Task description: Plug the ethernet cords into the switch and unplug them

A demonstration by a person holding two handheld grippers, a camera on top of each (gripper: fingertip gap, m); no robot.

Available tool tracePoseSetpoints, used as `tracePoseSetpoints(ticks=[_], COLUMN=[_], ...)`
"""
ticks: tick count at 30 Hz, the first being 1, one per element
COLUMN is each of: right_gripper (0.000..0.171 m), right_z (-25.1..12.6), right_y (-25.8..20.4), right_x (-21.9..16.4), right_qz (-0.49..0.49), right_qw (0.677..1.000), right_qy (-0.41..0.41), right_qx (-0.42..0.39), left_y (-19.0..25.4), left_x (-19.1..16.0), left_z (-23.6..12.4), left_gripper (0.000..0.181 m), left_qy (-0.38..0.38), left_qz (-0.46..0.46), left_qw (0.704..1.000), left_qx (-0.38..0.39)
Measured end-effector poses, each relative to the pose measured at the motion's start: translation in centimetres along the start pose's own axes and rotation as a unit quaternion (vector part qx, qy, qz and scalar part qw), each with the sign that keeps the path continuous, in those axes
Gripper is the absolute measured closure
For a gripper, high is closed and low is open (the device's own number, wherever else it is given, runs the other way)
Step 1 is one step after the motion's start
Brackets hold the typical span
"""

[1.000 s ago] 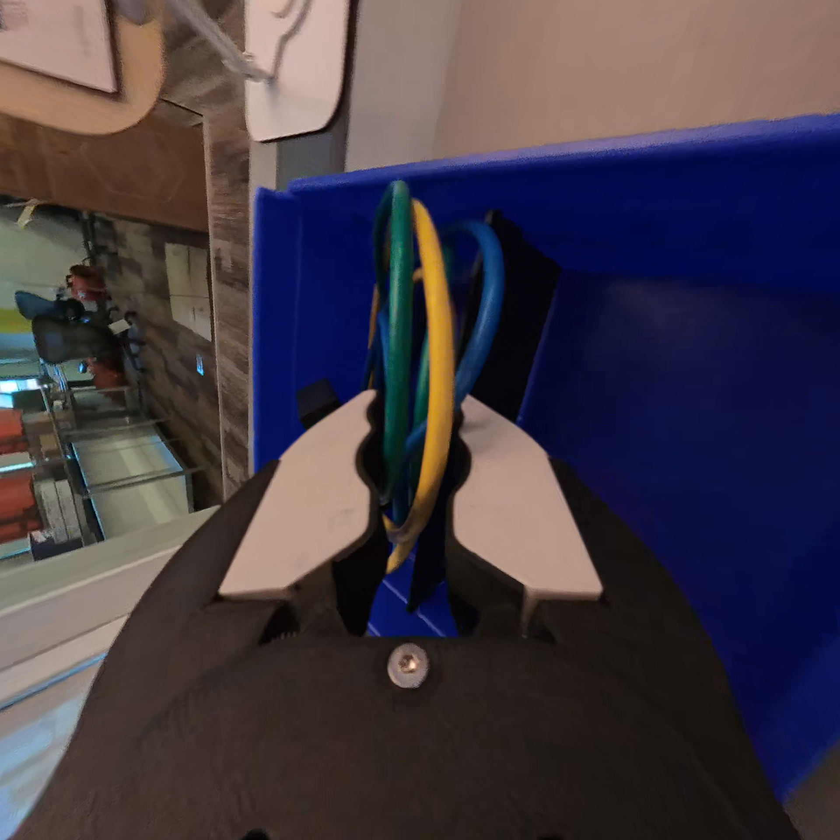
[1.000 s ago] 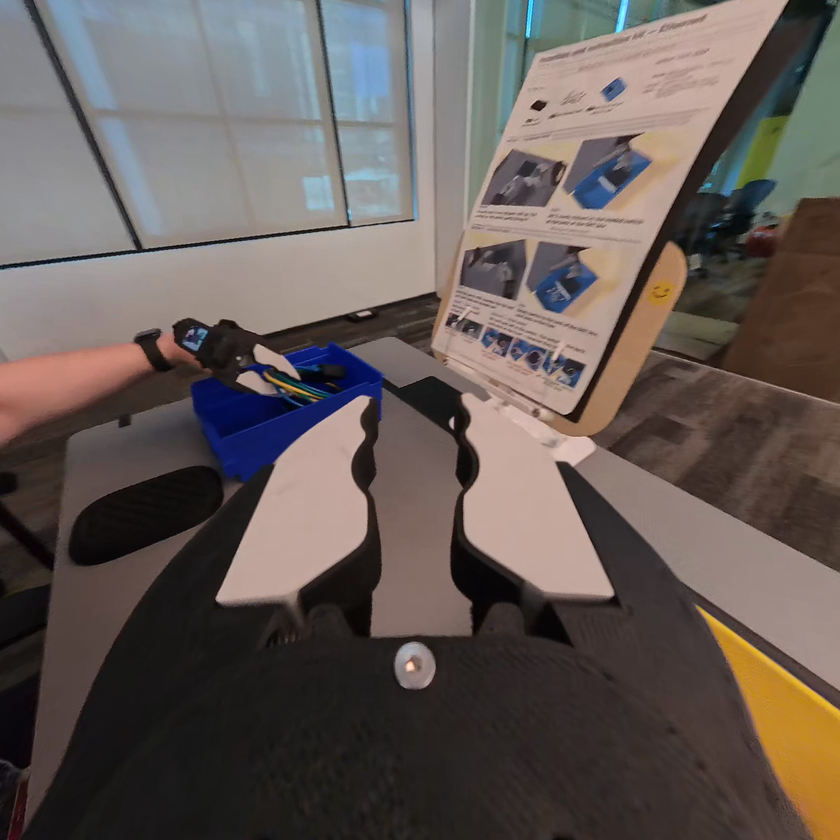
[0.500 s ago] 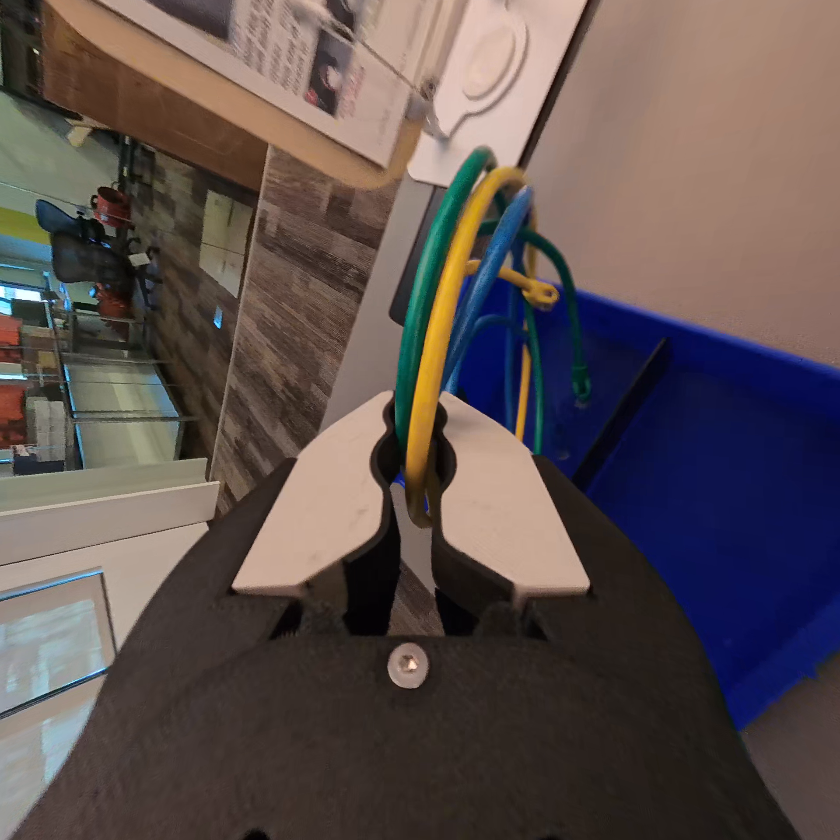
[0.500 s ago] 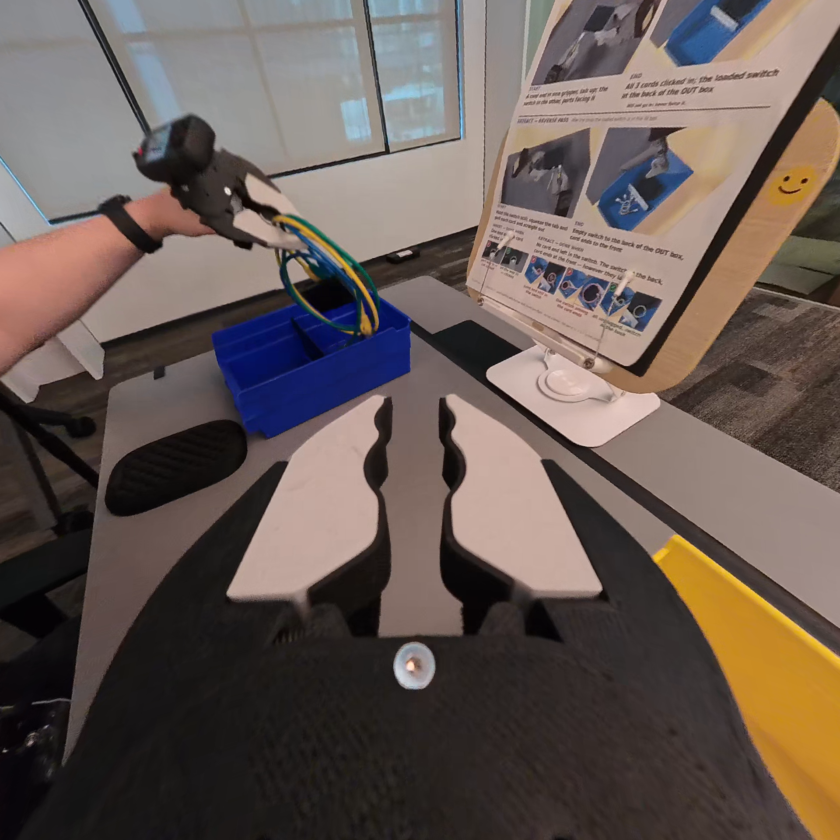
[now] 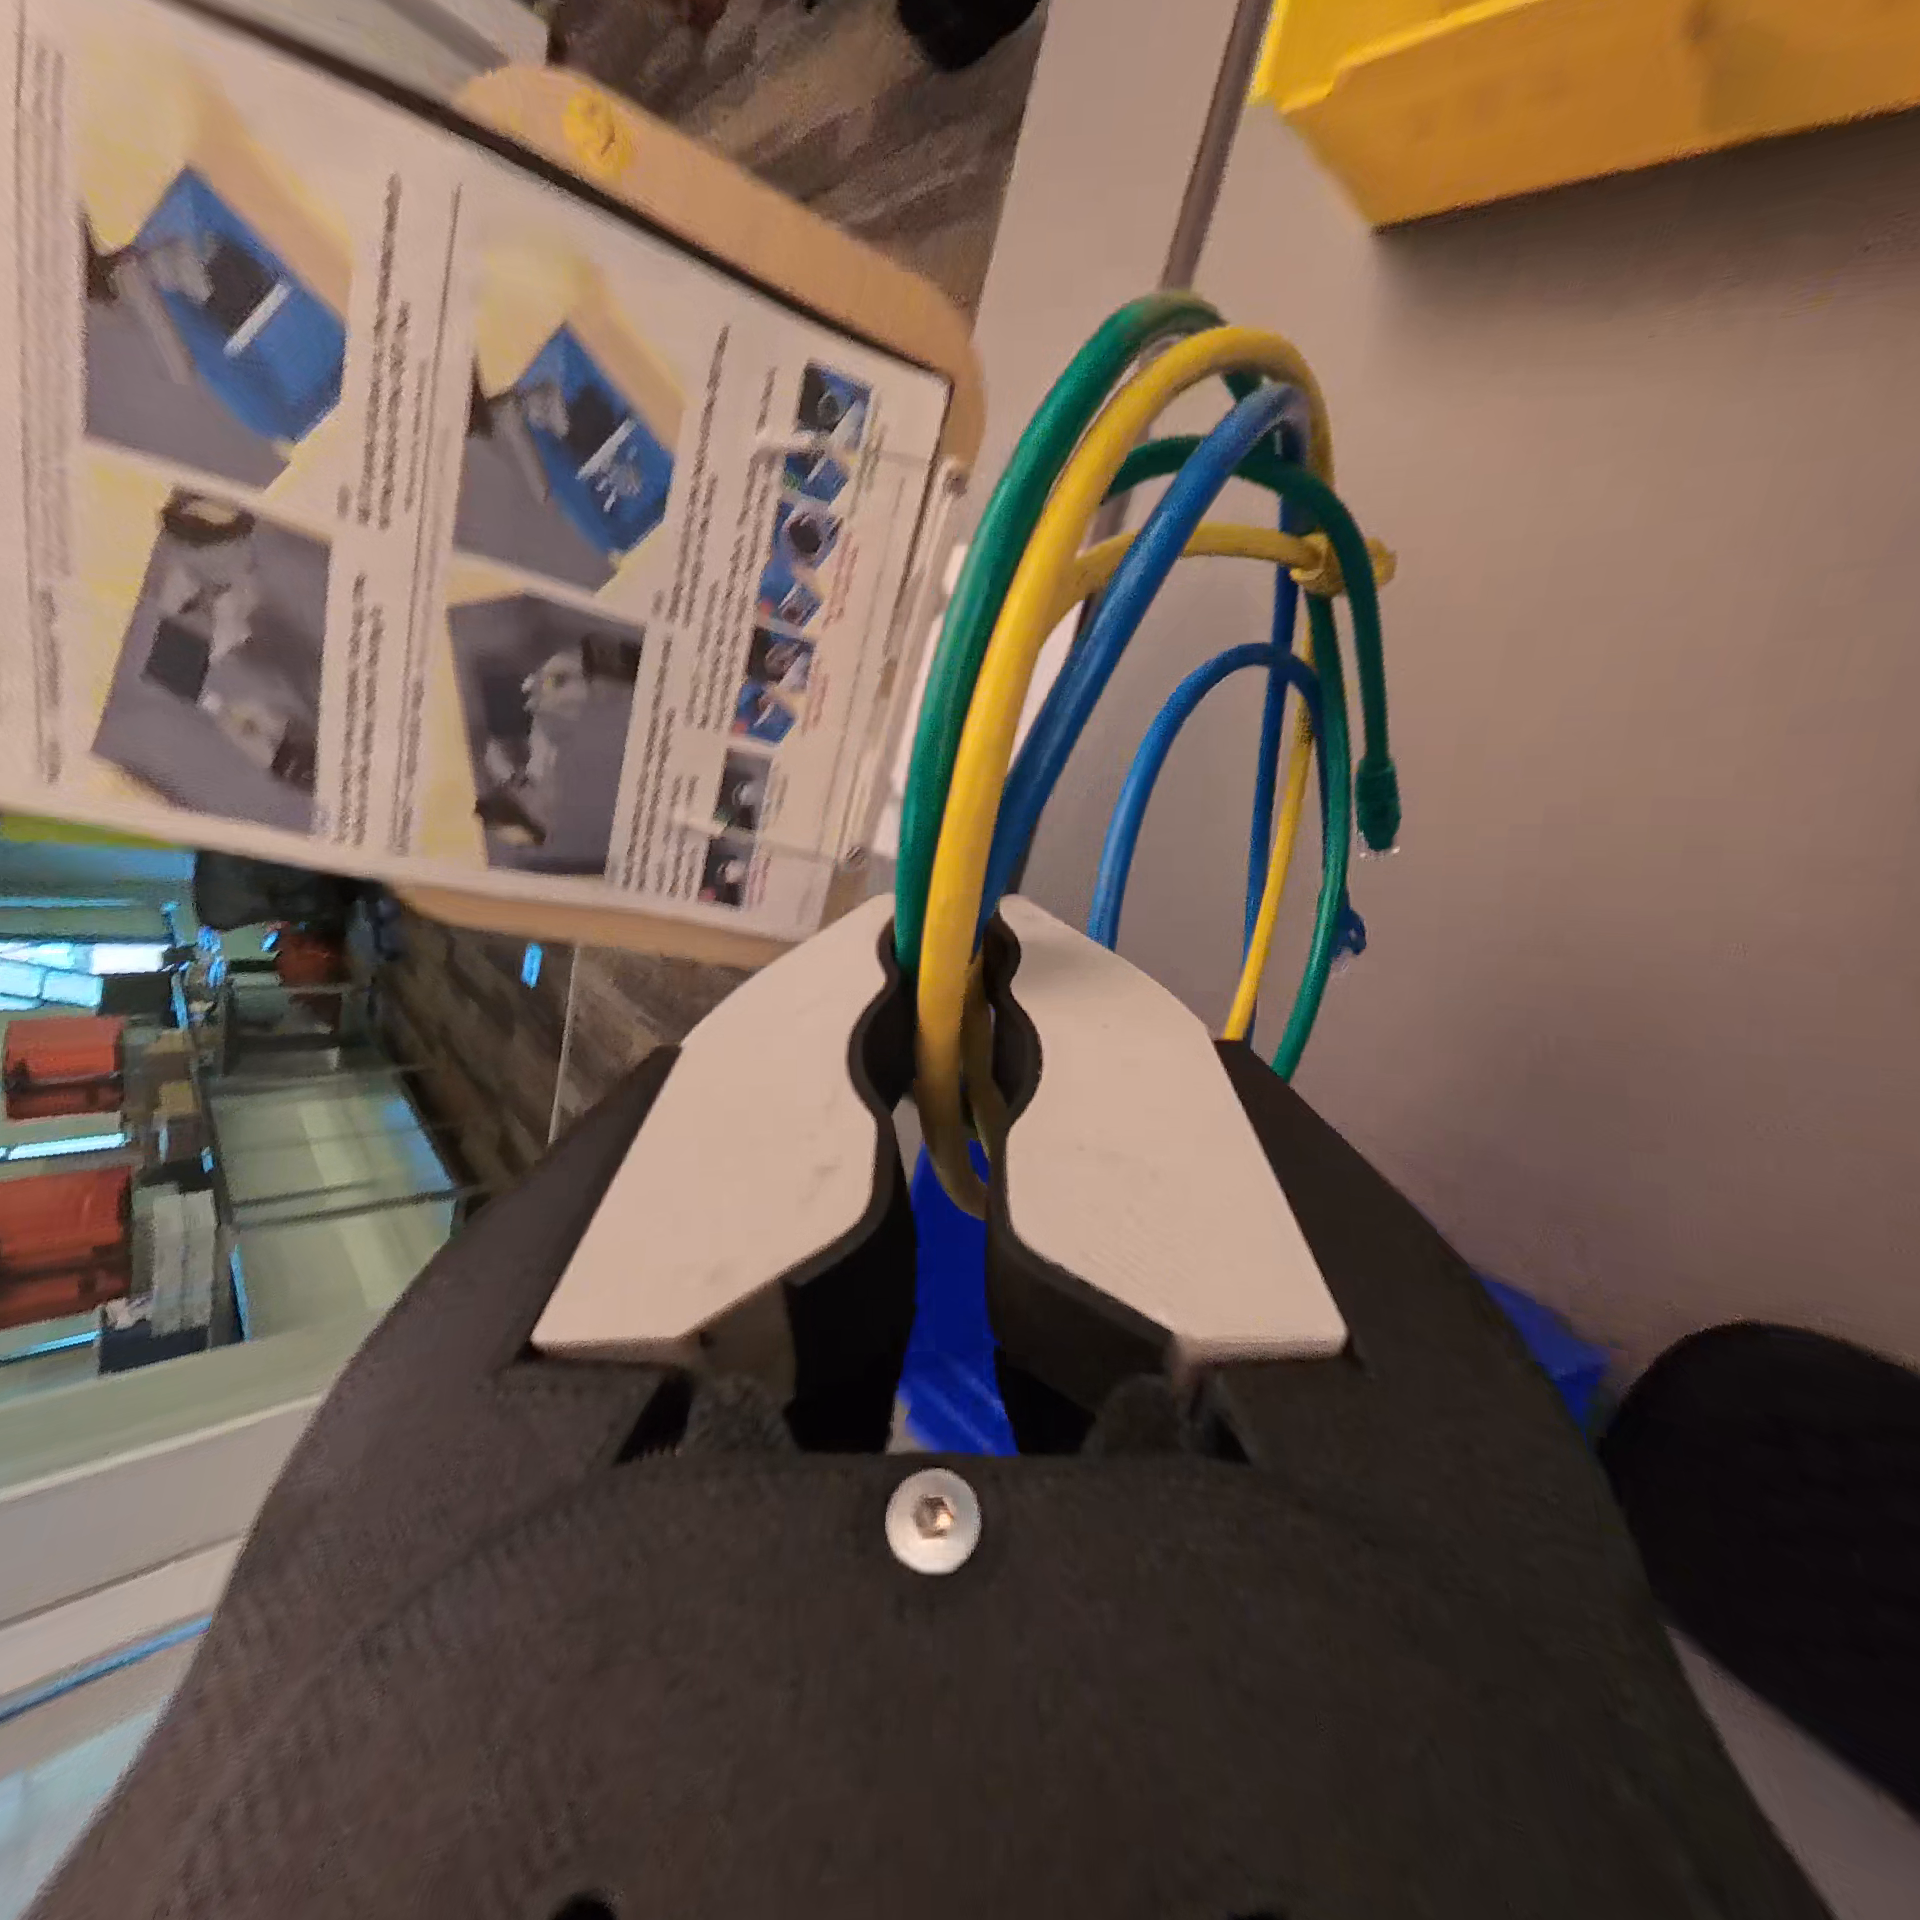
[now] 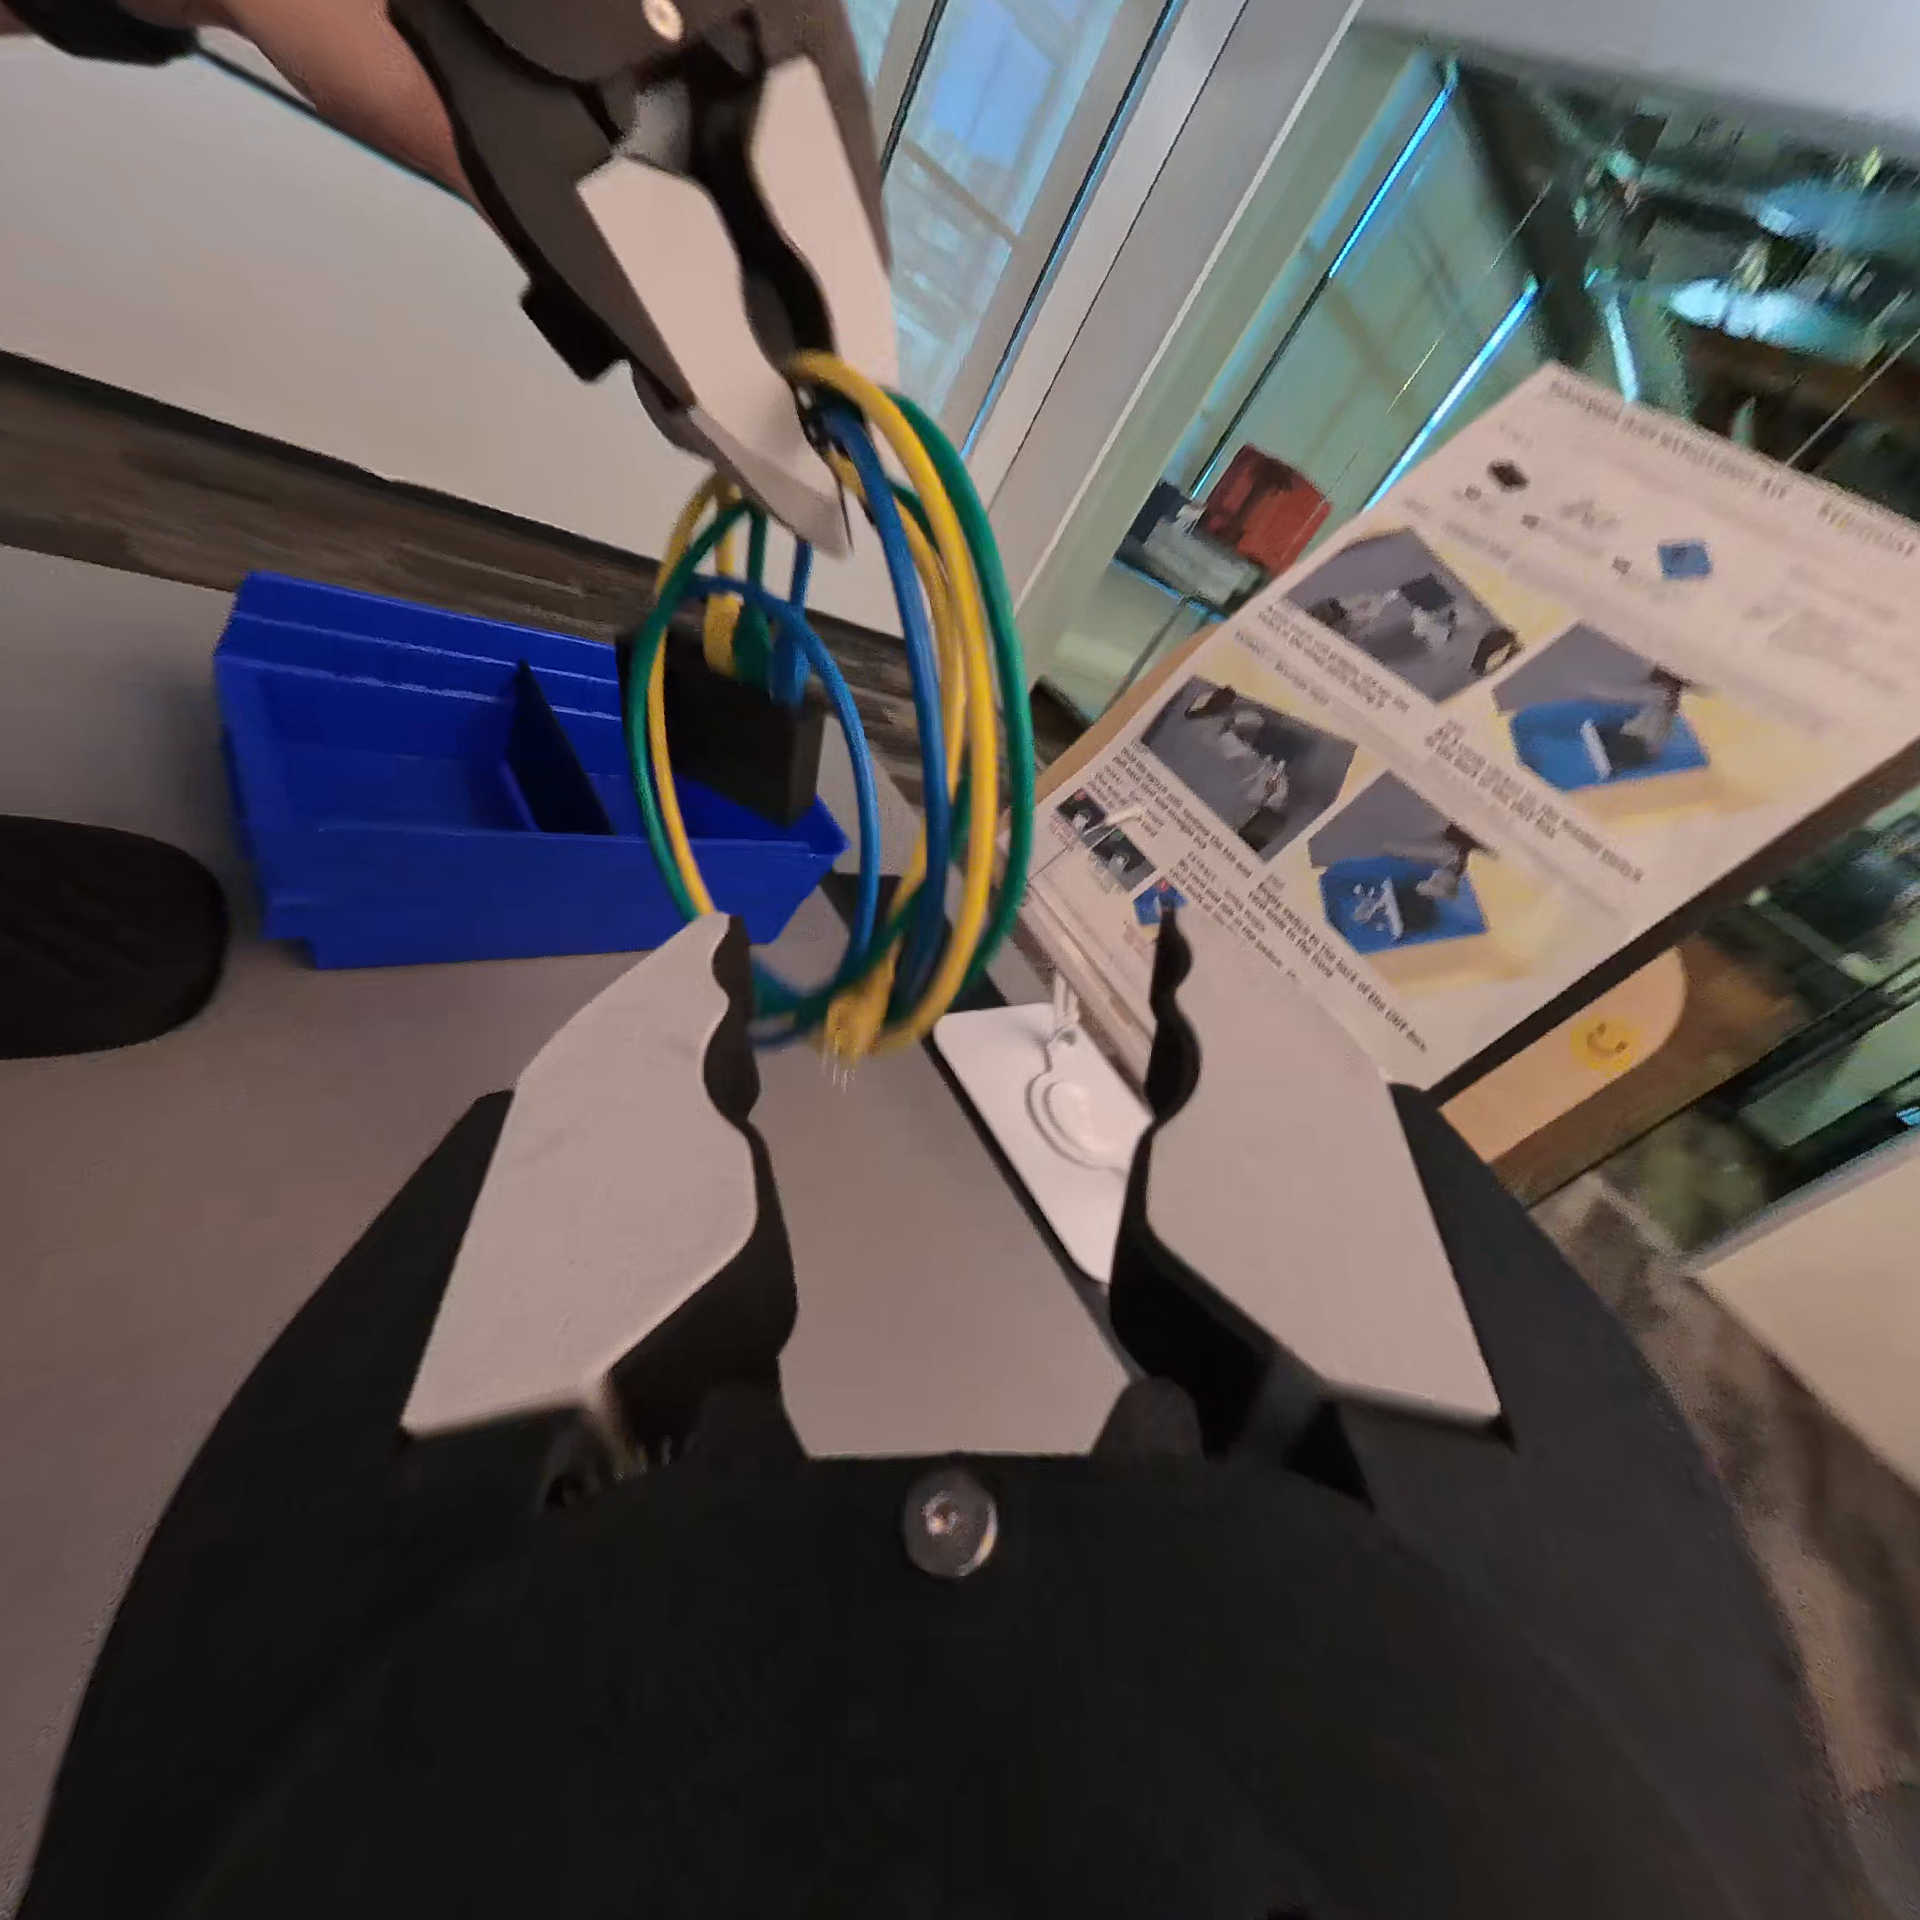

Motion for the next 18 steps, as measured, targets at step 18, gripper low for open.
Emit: tracePoseSetpoints(ticks=[18], right_gripper=[0.101], right_z=[6.1], right_y=[-4.1], right_x=[-8.4], right_qz=[-0.181], right_qw=[0.958], right_qy=[-0.222], right_qx=[0.016], left_y=[9.5], left_x=[-0.4], left_z=[9.3], left_gripper=[0.173], left_qy=[-0.023], left_qz=[-0.108], left_qw=[0.984], left_qx=[-0.14])
Point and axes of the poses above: each gripper's, where its closed fingertips meet, z out along the fingers, x out of its top, y = z × x across the jaws, the point moved 5 cm from there along -z, back along the fingers, and after that the axes turned 15 degrees about -z, right-handed, at the moved point
